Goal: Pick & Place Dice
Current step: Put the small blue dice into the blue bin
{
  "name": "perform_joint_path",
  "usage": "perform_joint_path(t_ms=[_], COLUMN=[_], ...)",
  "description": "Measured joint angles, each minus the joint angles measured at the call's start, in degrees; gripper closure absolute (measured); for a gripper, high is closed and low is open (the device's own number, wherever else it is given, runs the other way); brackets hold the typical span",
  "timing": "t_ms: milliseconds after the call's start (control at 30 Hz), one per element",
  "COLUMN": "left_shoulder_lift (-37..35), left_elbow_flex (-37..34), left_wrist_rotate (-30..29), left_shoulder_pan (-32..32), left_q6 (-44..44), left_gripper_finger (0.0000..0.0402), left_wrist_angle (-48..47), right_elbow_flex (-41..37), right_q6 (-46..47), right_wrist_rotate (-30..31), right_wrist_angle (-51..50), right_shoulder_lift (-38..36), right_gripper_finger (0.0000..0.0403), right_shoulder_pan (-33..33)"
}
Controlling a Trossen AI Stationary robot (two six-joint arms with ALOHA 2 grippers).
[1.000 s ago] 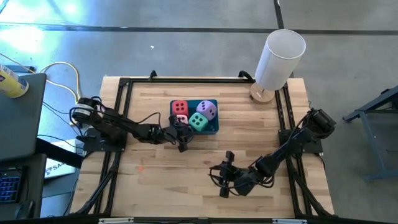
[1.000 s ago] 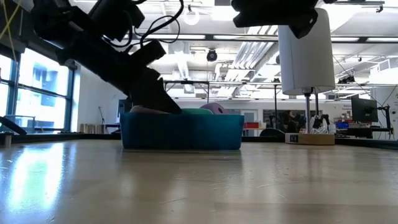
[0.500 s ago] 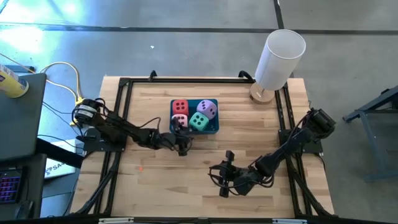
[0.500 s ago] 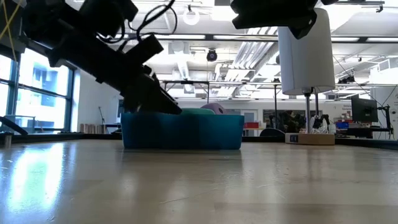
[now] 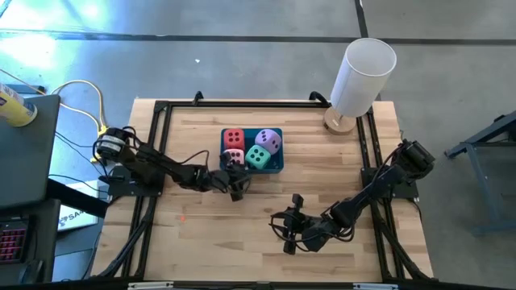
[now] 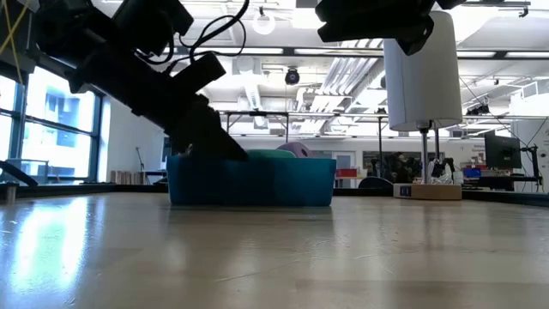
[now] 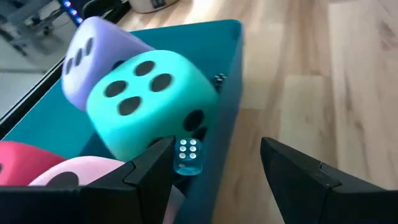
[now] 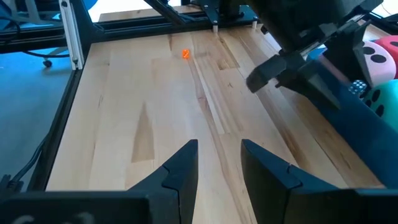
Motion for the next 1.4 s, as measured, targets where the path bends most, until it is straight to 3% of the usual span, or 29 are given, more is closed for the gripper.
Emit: perform_joint_path(t_ms=[233,400,567,1000,1200,1400], left_shoulder_lift=[0.07,0.09,0.09,0.07,0.07,0.07], left_elbow_flex=[-0.1,-0.1,-0.1,-0.08,-0.08,-0.08], left_wrist_rotate=[-7.27,-7.63,-6.75,-6.08,-5.9,-5.92], left_shoulder_pan=[-0.91,-0.63,-0.07,-0.04,-0.04,-0.04], left_q6=[3.6,2.7,2.01,0.16,-0.08,-0.08], left_gripper_finger=[0.0175,0.0175,0.0175,0.0175,0.0175,0.0175], left_wrist_angle=[-0.93,-0.95,-0.73,-0.57,-0.12,-0.03], right_elbow_flex=[-0.02,-0.02,0.0,0.0,0.03,0.0], right_q6=[0.11,-0.09,-0.11,-0.09,-5.03,-9.5], right_wrist_rotate=[-0.13,2.23,6.21,-6.18,-13.55,-15.71], right_wrist_angle=[0.07,0.76,0.81,0.89,10.22,16.54], right_shoulder_lift=[0.0,0.0,0.0,0.04,5.33,8.39], right_gripper_finger=[0.0292,0.0292,0.0292,0.0292,0.0292,0.0292], right_shoulder_pan=[0.0,-1.06,-6.06,-23.2,-27.68,-29.86])
